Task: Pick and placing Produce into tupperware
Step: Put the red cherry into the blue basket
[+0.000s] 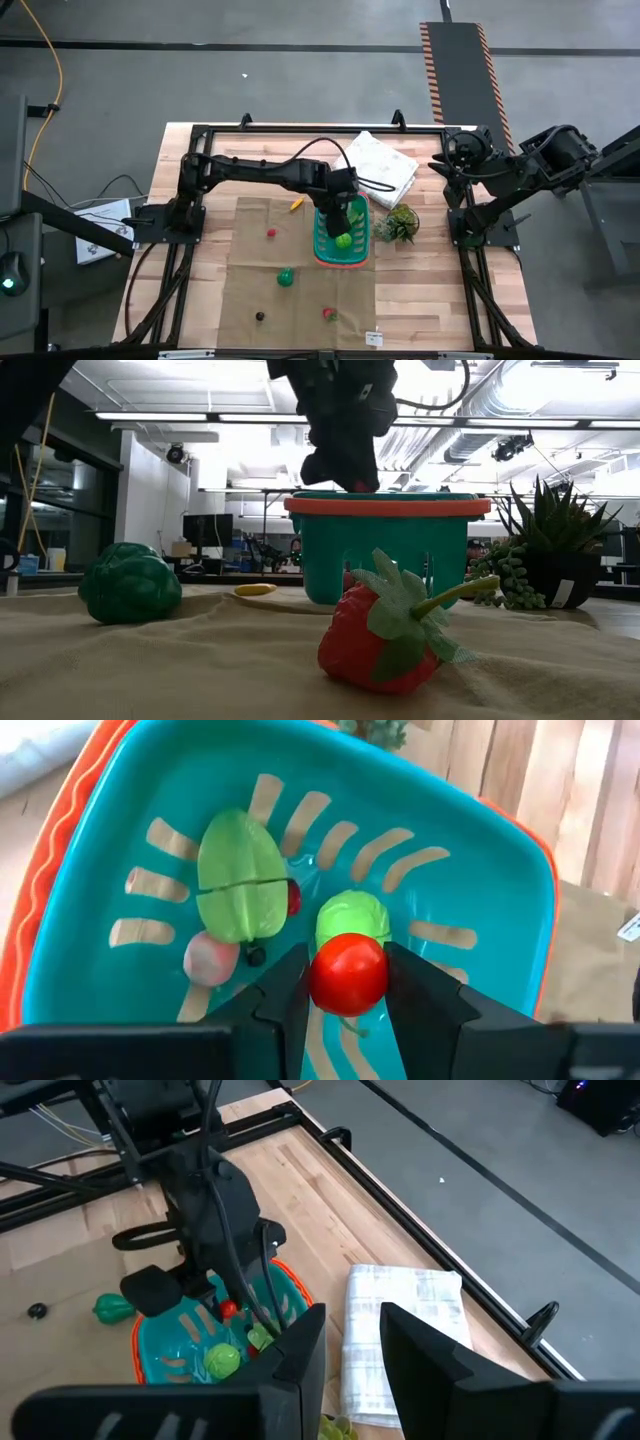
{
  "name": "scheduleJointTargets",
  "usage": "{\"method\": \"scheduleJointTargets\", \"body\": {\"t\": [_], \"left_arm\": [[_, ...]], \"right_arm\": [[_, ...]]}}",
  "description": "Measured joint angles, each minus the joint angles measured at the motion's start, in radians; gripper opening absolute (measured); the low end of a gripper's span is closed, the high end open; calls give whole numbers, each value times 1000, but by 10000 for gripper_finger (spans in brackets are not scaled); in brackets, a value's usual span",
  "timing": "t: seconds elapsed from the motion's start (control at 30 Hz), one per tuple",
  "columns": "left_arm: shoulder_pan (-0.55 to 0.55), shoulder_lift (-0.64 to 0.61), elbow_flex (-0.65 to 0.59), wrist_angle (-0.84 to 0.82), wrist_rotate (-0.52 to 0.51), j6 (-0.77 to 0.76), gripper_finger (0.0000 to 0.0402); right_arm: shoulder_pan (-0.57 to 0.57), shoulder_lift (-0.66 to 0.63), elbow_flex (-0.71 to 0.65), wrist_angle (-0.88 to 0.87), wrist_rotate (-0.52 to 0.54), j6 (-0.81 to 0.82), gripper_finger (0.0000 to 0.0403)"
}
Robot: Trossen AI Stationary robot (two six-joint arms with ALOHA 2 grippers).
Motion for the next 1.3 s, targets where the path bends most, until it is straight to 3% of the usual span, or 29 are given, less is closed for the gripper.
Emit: {"method": "scheduleJointTargets", "body": {"t": [0.3, 0.73, 1.3], "left_arm": [[-23, 0, -34, 108, -8, 45, 108], [-21, 14, -33, 75, -53, 317, 108], [-33, 81, -34, 52, -42, 345, 108]], "right_arm": [[0, 0, 0, 0, 2, 3, 89], [0, 0, 0, 0, 3, 11, 89], [0, 3, 0, 0, 17, 25, 89]]}}
